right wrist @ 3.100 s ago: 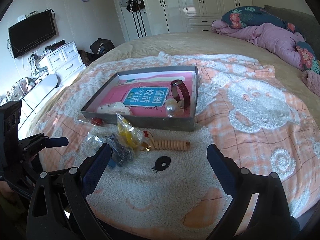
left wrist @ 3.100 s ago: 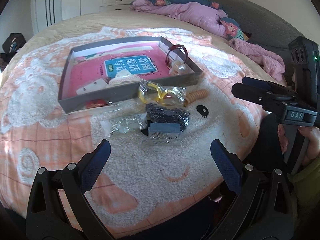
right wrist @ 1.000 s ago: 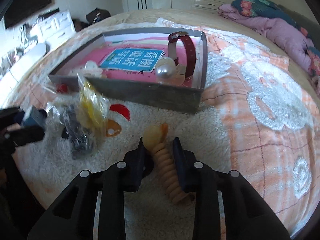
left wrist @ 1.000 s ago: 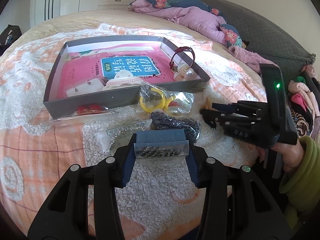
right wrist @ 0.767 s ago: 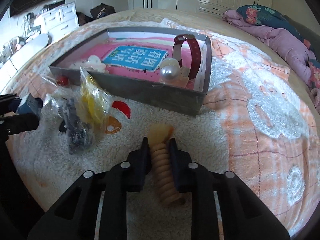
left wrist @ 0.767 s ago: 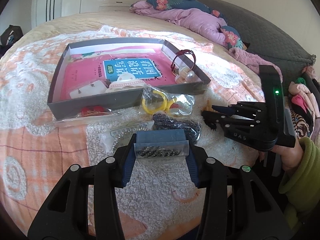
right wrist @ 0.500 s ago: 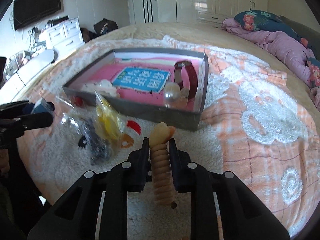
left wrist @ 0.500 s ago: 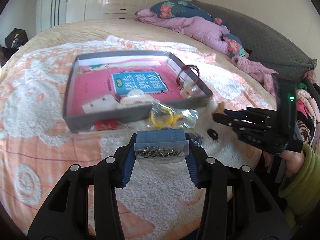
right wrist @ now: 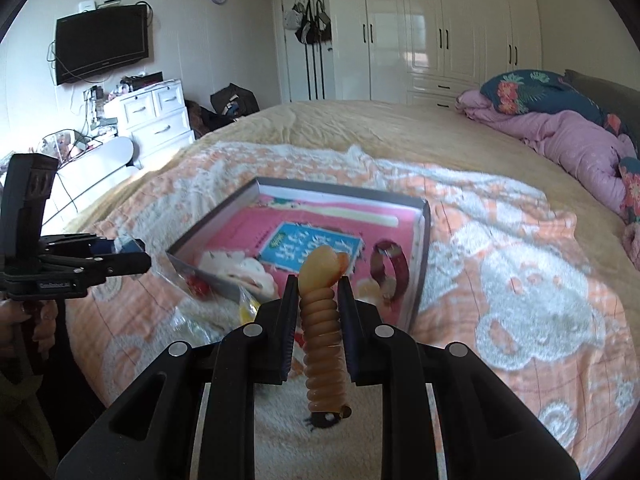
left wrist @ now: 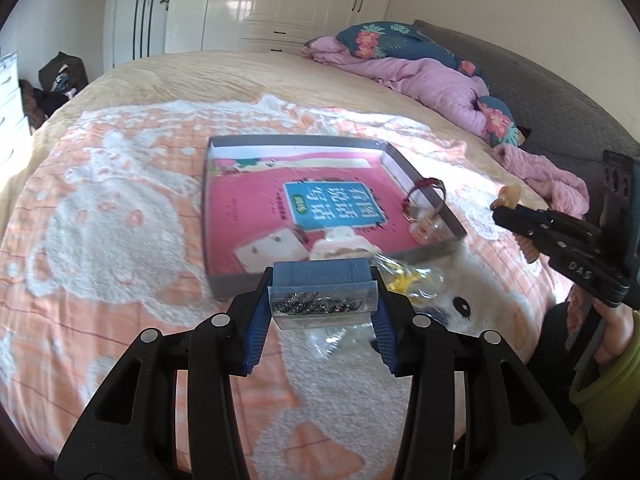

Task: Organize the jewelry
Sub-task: 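Carry the box and spiral into the grey tray and open both tools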

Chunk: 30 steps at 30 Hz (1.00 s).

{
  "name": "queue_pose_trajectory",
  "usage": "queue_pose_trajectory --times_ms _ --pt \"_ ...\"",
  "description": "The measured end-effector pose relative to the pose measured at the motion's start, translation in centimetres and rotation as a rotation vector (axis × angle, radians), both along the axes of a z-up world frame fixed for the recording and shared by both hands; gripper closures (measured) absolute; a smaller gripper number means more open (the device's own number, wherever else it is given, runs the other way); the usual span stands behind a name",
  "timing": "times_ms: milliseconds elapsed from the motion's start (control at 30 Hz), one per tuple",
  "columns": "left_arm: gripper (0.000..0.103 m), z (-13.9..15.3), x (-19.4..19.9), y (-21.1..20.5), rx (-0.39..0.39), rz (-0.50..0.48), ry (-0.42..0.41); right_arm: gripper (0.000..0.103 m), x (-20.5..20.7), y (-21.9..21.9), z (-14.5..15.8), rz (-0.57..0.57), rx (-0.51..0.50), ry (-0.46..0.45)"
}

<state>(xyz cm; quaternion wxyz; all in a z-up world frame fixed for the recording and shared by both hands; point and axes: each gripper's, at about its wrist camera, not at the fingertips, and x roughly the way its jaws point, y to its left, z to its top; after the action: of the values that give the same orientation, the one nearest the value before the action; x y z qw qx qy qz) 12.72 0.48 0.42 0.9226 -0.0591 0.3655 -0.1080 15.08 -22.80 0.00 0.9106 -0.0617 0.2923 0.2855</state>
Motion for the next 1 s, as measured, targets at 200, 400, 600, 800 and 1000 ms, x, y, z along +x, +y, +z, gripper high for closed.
queue_pose_trajectory --times_ms 200,400,600,800,1000 --pt "0.066 0.8 1.4 0.8 0.02 0.019 -0.009 0.084 0.8 1.7 1.4 0.035 0.021 -0.023" --pt "0.066 1.1 3.3 1.3 0.039 0.03 -0.011 0.084 1.9 3.0 2.2 0.053 0.037 -0.038" --pt "0.066 0.7 4.8 1.4 0.047 0.03 0.003 0.084 3.1 3.9 2.4 0.062 0.04 -0.042" --pt "0.066 0.3 5.9 1.3 0.05 0.027 0.012 0.084 4.1 4.5 1.9 0.067 0.042 -0.03" --pt "0.066 -0.3 7.1 1.2 0.06 0.025 0.02 0.084 5.1 5.0 1.2 0.072 0.041 -0.014"
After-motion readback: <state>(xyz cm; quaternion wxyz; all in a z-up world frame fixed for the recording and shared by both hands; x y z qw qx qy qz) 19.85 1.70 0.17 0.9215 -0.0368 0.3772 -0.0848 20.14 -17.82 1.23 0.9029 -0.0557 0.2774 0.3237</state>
